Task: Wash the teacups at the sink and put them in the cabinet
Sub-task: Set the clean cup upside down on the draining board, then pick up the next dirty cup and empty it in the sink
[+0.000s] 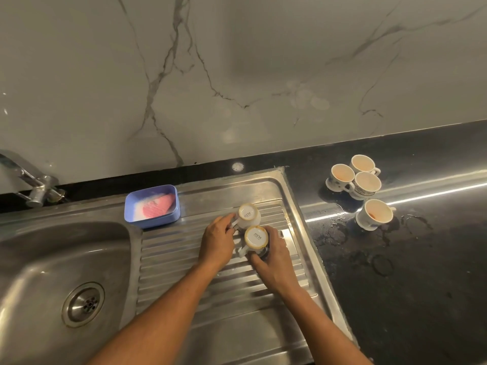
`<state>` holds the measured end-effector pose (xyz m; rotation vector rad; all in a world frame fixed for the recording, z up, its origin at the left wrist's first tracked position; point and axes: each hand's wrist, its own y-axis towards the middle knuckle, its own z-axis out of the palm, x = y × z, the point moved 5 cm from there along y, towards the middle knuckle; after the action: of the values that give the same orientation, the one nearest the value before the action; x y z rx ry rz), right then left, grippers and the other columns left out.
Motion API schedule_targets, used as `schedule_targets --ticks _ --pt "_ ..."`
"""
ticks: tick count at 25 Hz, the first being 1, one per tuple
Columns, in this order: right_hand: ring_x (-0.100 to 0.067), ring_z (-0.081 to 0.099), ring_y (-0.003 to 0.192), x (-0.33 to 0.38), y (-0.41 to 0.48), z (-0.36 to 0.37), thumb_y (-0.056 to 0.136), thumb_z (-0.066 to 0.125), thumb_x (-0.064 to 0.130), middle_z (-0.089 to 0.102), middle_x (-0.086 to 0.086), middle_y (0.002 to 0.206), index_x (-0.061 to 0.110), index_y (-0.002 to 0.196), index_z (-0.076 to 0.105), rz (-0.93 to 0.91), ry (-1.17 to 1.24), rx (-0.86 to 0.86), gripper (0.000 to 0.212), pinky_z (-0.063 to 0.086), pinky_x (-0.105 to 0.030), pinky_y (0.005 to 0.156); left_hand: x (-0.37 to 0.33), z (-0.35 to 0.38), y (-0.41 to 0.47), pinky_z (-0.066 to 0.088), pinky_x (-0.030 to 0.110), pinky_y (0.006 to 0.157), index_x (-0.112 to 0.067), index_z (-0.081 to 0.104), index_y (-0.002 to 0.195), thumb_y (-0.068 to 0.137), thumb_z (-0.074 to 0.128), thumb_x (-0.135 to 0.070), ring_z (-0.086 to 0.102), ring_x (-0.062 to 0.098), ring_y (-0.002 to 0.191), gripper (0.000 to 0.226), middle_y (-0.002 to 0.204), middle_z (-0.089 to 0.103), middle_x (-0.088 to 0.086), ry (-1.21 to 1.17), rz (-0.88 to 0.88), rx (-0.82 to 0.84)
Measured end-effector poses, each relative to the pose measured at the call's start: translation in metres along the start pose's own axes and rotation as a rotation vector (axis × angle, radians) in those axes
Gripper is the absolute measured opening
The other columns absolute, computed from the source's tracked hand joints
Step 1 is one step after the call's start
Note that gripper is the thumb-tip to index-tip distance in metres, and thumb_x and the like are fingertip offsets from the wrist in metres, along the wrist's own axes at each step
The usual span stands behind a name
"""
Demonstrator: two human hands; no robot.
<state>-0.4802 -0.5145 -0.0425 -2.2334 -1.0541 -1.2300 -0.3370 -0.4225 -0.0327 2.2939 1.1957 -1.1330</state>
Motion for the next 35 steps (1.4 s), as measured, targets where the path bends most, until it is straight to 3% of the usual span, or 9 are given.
schedule_targets --ticks 5,12,20,26,29,32,35 --pt "-0.006 0.052 0.104 0.001 -0.001 0.001 0.08 0.075 0.03 0.059 0.016 0.111 0.031 0.123 0.047 0.014 0.003 -0.001 0.051 0.045 -0.025 0.084 0.001 0.003 -0.001 0.052 0.032 0.097 -0.019 0.059 0.14 0.101 0.056 -0.006 0.059 0.021 0.118 0.042 0.13 0.063 0.002 0.023 -0.024 -0.013" --pt "-0.01 0.054 0.106 -0.002 -0.003 0.006 0.08 0.074 0.034 0.059 0.013 0.114 0.03 0.127 0.045 0.02 -0.011 -0.018 0.055 0.049 -0.032 0.088 0.0 -0.004 -0.004 0.055 0.036 0.096 -0.016 0.062 0.136 0.1 0.058 -0.006 0.062 0.02 0.108 0.038 0.118 0.067 0.003 0.027 -0.074 -0.01" --pt "-0.009 0.053 0.109 -0.004 -0.002 0.007 0.079 0.078 0.035 0.057 0.016 0.118 0.034 0.13 0.044 0.0 -0.032 0.006 0.062 0.051 -0.031 0.088 0.0 -0.007 -0.012 0.056 0.039 0.087 -0.012 0.067 0.115 0.097 0.06 -0.009 0.062 0.021 0.096 0.019 0.101 0.065 0.002 0.054 -0.103 -0.056" --pt "-0.005 0.048 0.104 -0.003 0.001 0.002 0.078 0.08 0.03 0.058 0.014 0.113 0.029 0.127 0.05 -0.009 -0.055 0.009 0.057 0.04 -0.02 0.084 0.001 -0.006 -0.011 0.054 0.035 0.093 -0.013 0.066 0.128 0.099 0.059 -0.011 0.062 0.02 0.106 0.03 0.115 0.067 0.003 0.08 -0.117 -0.029" --pt "0.004 0.048 0.104 -0.003 0.001 -0.002 0.076 0.079 0.024 0.055 0.018 0.109 0.029 0.125 0.048 -0.007 -0.02 0.045 0.058 0.041 -0.017 0.082 -0.004 -0.008 -0.014 0.054 0.031 0.078 -0.02 0.065 0.111 0.097 0.061 -0.016 0.063 0.021 0.097 0.015 0.102 0.066 0.0 0.075 -0.135 -0.078" --pt "-0.005 0.056 0.109 -0.006 0.004 -0.012 0.077 0.074 0.025 0.057 0.012 0.123 0.027 0.136 0.044 0.032 0.026 0.08 0.066 0.051 -0.026 0.087 -0.032 -0.019 -0.025 0.048 0.025 0.06 -0.021 0.057 0.091 0.096 0.061 -0.02 0.059 0.017 0.079 0.007 0.085 0.061 -0.003 0.127 0.041 -0.216" --pt "-0.013 0.054 0.12 -0.003 0.013 -0.038 0.084 0.067 0.014 0.054 0.0 0.137 0.017 0.142 0.045 0.033 -0.016 0.015 0.062 0.042 -0.008 0.088 -0.081 -0.012 -0.031 0.051 0.033 0.061 -0.015 0.059 0.088 0.094 0.06 -0.021 0.056 0.017 0.074 0.008 0.082 0.06 0.0 0.165 0.409 -0.299"
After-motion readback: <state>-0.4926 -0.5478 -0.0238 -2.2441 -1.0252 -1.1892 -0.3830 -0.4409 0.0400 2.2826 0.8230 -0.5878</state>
